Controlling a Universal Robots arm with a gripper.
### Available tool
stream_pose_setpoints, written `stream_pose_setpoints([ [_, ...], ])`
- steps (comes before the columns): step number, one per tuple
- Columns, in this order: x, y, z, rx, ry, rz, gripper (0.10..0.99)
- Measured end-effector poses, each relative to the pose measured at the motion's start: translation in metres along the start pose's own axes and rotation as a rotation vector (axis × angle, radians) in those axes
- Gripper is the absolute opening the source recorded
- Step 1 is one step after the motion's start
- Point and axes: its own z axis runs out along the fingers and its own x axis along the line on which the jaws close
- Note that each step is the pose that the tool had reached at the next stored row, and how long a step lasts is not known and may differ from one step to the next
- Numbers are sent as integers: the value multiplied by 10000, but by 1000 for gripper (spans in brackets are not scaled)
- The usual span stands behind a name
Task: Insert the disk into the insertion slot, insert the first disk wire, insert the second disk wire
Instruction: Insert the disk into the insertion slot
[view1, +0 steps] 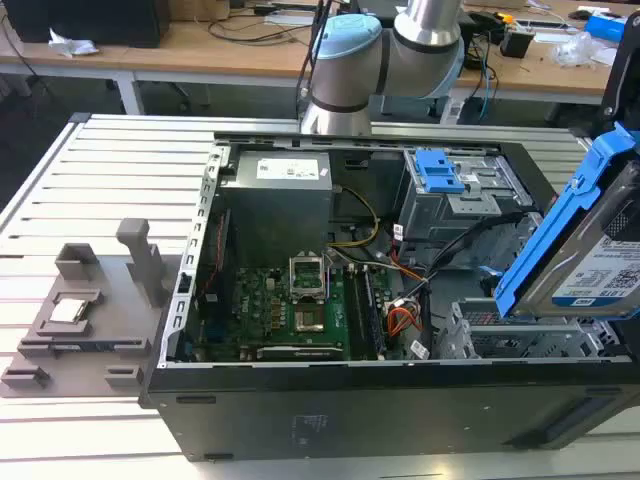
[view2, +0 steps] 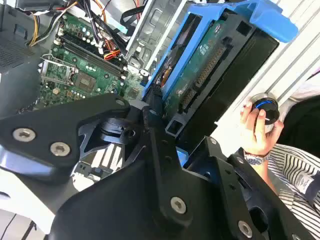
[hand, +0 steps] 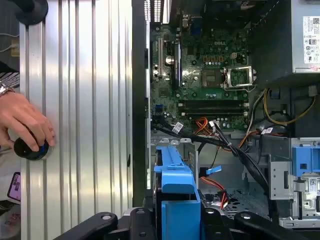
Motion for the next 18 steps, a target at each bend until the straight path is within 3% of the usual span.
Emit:
stream_pose_setpoints([
  [2,-3,-3,70,0,-7,0,361],
  [7,-161,-9,95,-1,-6,-1,361],
  [15,-194,-25,322,-4,-5,0,361],
  [18,-253,-42,410,-6,-7,1,361],
])
